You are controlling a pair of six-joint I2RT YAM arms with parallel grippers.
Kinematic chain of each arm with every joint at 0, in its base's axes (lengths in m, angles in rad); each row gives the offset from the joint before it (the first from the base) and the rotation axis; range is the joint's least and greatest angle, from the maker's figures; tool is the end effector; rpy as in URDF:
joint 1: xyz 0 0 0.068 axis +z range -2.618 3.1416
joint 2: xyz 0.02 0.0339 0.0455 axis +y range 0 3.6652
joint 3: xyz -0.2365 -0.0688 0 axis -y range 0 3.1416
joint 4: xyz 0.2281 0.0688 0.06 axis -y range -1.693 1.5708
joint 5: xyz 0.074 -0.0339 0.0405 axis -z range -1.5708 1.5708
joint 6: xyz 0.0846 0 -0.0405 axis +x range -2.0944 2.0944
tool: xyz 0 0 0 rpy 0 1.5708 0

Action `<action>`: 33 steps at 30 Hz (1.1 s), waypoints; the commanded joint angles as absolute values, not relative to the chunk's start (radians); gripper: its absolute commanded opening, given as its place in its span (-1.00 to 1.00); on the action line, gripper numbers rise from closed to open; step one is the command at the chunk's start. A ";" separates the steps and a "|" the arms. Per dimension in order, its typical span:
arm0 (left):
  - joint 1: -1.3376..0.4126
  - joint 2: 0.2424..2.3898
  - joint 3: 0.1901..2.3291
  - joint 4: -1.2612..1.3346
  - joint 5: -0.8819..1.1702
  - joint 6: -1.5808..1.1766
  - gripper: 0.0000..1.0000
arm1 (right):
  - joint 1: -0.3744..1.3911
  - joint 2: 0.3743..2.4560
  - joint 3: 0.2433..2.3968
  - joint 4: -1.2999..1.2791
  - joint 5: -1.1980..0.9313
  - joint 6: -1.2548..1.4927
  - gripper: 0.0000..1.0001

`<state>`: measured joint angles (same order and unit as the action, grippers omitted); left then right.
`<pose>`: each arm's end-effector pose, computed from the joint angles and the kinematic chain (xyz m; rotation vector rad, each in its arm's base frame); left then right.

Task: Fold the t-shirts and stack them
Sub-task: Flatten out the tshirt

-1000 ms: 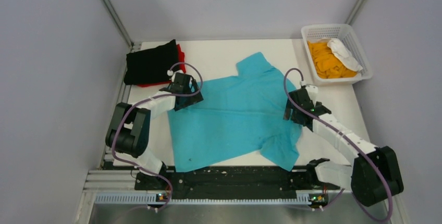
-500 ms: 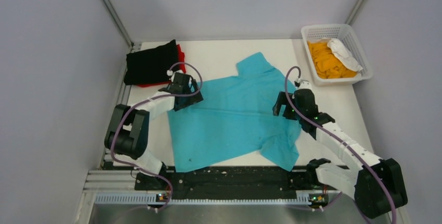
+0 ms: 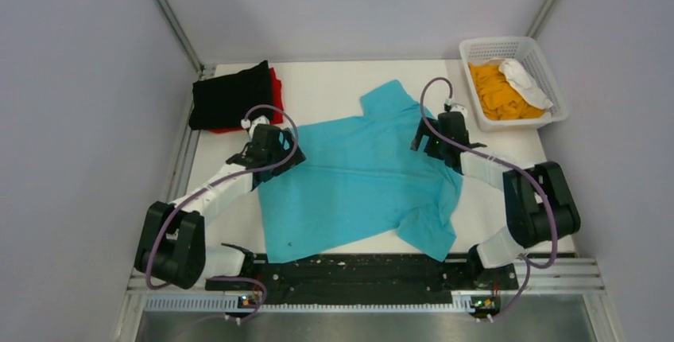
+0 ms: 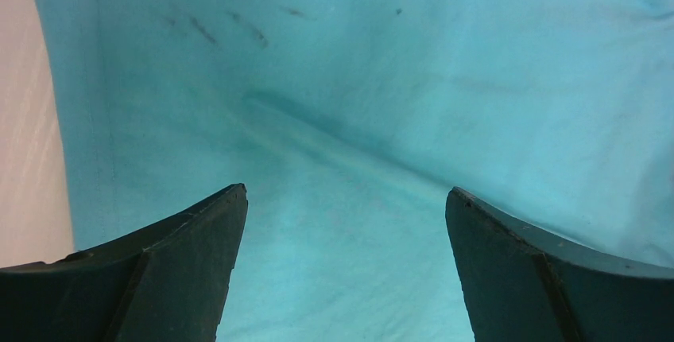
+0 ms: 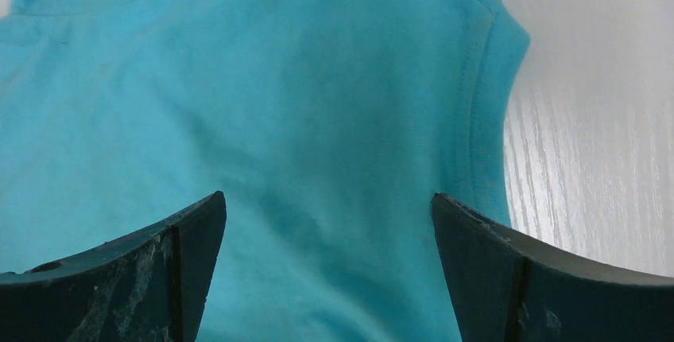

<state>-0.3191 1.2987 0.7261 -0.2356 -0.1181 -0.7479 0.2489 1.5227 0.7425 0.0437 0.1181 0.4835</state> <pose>0.2783 -0.0815 0.1539 -0.5668 2.3356 -0.3676 0.3223 0.0716 0.1258 0.3307 2.2891 0.2393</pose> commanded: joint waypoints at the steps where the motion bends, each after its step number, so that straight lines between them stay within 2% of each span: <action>1: -0.322 1.374 0.718 -0.196 -0.136 -0.790 0.98 | 0.196 1.620 0.806 0.092 0.102 0.527 0.97; 6: -0.316 1.534 0.801 -0.185 -0.128 -0.785 0.98 | 0.129 1.713 0.842 0.065 0.102 0.537 0.96; 16: -0.283 1.894 1.200 -0.290 -0.174 -0.716 0.98 | 0.012 1.800 0.934 0.003 0.054 0.567 0.92; 25: -0.241 2.088 1.446 -0.373 -0.131 -0.681 0.98 | 0.004 1.829 1.064 -0.122 0.207 0.493 0.93; 30: -0.240 2.064 1.414 -0.354 -0.088 -0.686 0.98 | 0.005 1.790 1.036 -0.127 0.230 0.499 0.93; 33: -0.252 1.983 1.332 -0.332 -0.048 -0.684 0.98 | 0.007 1.722 1.011 -0.089 0.145 0.459 0.92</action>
